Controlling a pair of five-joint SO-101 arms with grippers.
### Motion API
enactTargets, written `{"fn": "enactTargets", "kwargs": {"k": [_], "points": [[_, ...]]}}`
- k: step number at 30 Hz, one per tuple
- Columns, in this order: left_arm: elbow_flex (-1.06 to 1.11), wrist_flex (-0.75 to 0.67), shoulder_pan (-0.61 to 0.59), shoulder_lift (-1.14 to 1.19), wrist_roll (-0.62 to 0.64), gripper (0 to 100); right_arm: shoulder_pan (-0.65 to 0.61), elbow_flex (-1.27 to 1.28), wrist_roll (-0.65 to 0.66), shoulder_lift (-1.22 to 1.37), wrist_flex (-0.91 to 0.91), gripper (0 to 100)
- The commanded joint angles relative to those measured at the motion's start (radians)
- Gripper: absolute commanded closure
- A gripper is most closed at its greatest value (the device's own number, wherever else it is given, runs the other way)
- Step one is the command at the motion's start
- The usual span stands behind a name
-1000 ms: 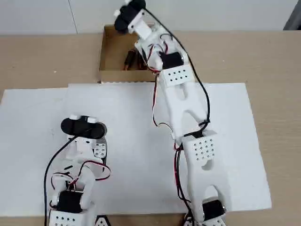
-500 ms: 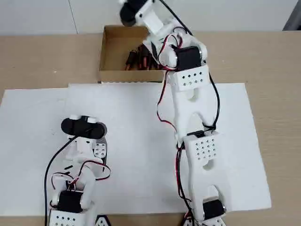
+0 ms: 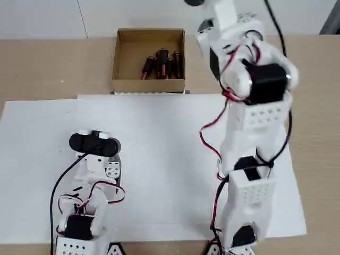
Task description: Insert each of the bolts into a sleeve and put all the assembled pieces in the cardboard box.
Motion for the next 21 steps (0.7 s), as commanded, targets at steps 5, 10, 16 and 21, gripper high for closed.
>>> {"fn": "enactTargets", "kwargs": {"k": [5,10,16,21], "points": [[-0.004,0.002,0.002,-0.008,0.000,99,0.068,0.038,-0.012,-0.222,0.021,99.6],[-0.004,0.002,0.002,-0.008,0.000,99,0.122,0.359,-0.086,-0.475,0.016,99.6],[-0.004,0.002,0.002,-0.008,0.000,99,0.168,0.888,-0.167,-0.805,-0.002,99.6],[-0.004,0.002,0.002,-0.008,0.000,99,0.199,1.290,-0.229,-1.030,-0.088,99.6]]}}
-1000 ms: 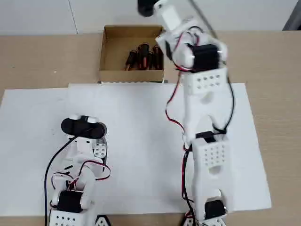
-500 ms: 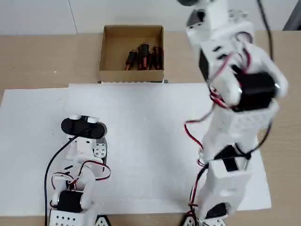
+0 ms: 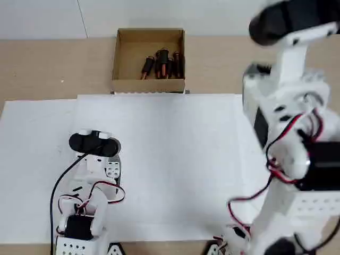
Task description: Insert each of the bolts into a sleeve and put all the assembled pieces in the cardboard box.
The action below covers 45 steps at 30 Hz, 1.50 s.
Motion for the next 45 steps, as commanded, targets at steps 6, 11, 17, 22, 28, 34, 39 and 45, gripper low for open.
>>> {"fn": "enactTargets", "kwargs": {"k": [6,11,17,22,28,34,39,45], "points": [[-0.004,0.002,0.002,-0.008,0.000,99,0.039,0.689,-0.051,-0.398,-0.248,99.6],[-0.004,0.002,0.002,-0.008,0.000,99,0.036,1.105,-0.044,-0.668,-0.430,99.6],[-0.004,0.002,0.002,-0.008,0.000,99,0.038,1.527,-0.041,-0.955,-0.581,99.6],[-0.004,0.002,0.002,-0.008,0.000,99,0.038,1.783,-0.040,-1.159,-0.638,99.6],[-0.004,0.002,0.002,-0.008,0.000,99,0.038,1.995,-0.038,-1.362,-0.639,99.6],[-0.004,0.002,0.002,-0.008,0.000,99,0.039,2.061,-0.040,-1.351,-0.644,99.6],[-0.004,0.002,0.002,-0.008,0.000,99,0.039,2.110,-0.040,-1.351,-0.644,99.6],[-0.004,0.002,0.002,-0.008,0.000,99,0.039,2.180,-0.044,-1.351,-0.644,99.6]]}}
